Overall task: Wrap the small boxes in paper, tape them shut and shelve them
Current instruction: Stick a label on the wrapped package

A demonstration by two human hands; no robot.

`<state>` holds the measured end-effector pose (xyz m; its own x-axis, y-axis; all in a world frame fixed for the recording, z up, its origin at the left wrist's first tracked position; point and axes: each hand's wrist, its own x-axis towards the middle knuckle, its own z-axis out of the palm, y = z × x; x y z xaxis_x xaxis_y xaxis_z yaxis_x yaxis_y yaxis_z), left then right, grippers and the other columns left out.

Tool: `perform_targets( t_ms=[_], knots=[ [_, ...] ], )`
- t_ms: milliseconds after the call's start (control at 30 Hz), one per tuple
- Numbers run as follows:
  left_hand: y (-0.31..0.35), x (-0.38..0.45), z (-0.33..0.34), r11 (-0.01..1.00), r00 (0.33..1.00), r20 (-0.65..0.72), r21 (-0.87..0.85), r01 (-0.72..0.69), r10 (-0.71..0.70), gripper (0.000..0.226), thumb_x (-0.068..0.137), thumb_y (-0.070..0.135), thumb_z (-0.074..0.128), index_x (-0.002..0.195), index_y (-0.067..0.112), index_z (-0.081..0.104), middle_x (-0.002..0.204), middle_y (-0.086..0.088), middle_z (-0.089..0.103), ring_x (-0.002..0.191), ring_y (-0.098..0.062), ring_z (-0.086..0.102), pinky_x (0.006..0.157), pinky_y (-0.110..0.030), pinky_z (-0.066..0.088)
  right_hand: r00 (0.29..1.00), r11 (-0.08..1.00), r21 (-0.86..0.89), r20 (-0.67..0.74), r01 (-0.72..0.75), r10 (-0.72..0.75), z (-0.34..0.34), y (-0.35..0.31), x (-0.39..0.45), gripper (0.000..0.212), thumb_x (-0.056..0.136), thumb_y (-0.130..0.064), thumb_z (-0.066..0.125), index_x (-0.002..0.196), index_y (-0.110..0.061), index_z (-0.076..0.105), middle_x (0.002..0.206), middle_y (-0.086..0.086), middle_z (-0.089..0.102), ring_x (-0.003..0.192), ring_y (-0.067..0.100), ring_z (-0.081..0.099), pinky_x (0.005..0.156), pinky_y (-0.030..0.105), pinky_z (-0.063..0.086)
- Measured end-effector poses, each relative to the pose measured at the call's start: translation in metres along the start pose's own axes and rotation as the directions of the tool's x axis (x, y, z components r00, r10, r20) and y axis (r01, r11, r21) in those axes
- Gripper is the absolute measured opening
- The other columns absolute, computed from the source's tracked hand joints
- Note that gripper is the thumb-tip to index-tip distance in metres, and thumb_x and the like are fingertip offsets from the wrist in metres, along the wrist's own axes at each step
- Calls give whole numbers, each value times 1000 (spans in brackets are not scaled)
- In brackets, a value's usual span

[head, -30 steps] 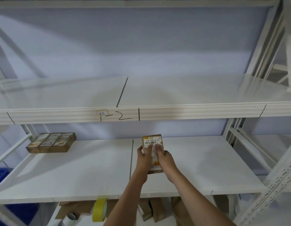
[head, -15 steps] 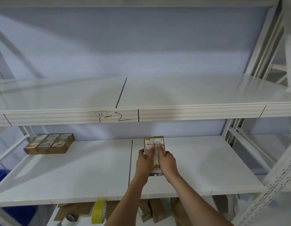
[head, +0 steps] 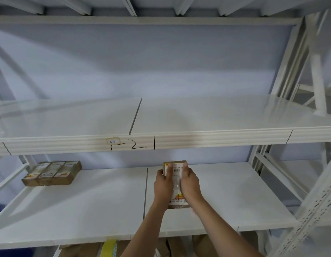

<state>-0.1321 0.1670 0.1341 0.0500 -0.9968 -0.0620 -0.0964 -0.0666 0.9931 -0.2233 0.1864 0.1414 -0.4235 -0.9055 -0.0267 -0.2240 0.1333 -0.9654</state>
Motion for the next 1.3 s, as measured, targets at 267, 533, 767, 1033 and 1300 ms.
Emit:
perform_targets(
  t_ms=[267,533,767,1033,1300],
  knots=[
    [3,-4,15,998,996,77,-48,48,-44,51,92,67,47,103,19,58,96,-4,72,84,-22,72,82,-42,58,999,1000,-21,-42,-11,10,-19,1,-1,67,100,-65,21,97,-14,65,91,4,72,84,20,70,79,37,58],
    [13,-22,24,985,957,286,-151,82,-36,43,103,54,37,128,24,55,113,-1,73,93,-15,74,75,-30,58,996,990,141,-80,-25,37,-52,4,-4,60,101,-63,23,111,-17,60,103,3,70,92,18,68,76,33,56],
    [23,-45,52,994,960,273,-108,-32,61,36,103,38,51,131,15,54,109,-7,74,90,-20,75,71,-30,60,997,984,173,70,-30,18,-95,-1,10,61,99,-68,22,115,-25,62,109,0,71,99,19,69,89,39,57],
    [36,-68,84,976,993,47,-195,-99,110,26,101,37,54,123,22,56,106,-7,72,84,-18,75,64,-28,59,942,989,67,300,134,-148,-133,17,18,43,98,-66,33,124,-43,57,118,-11,70,101,10,70,90,41,59],
    [29,-94,73,985,994,-63,-145,-95,87,40,101,42,54,132,17,53,110,-9,72,85,-20,76,66,-33,62,909,981,99,370,169,-194,-132,19,3,40,102,-55,42,133,-36,56,121,-8,70,99,9,71,86,36,61]
  ],
)
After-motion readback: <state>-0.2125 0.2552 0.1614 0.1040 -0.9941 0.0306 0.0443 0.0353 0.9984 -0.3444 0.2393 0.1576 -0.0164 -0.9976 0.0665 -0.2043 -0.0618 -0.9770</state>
